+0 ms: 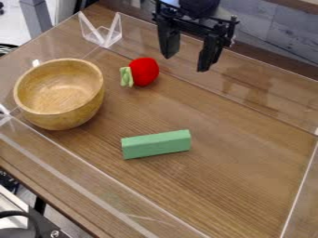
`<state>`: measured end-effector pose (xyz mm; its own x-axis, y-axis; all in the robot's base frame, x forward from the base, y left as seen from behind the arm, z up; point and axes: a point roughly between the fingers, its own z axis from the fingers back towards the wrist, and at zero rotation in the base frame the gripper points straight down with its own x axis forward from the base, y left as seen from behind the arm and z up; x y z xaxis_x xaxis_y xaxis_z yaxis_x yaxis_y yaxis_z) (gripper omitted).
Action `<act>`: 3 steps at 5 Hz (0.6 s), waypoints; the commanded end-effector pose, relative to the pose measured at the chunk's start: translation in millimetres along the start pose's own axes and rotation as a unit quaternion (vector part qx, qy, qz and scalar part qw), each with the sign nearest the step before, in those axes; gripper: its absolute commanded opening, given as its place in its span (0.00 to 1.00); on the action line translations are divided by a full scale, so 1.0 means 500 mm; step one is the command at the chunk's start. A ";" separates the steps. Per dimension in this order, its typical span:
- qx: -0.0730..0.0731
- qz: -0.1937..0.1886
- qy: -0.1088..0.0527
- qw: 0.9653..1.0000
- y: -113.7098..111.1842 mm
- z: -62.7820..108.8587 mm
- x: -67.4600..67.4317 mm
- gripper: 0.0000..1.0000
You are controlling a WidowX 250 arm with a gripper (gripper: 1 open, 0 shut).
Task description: Put the green stick in the brown bowl
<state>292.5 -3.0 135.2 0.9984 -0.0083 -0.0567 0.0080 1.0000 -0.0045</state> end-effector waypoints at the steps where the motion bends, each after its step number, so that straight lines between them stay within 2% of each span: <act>1: 0.001 -0.044 0.013 0.999 -0.014 -0.026 -0.017 1.00; 2: 0.006 -0.150 0.020 0.988 0.000 -0.043 -0.044 1.00; 3: 0.009 -0.232 0.012 0.973 0.016 -0.044 -0.058 1.00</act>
<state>258.9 3.6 102.7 0.8820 -0.4556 -0.1208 0.4539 0.8900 -0.0426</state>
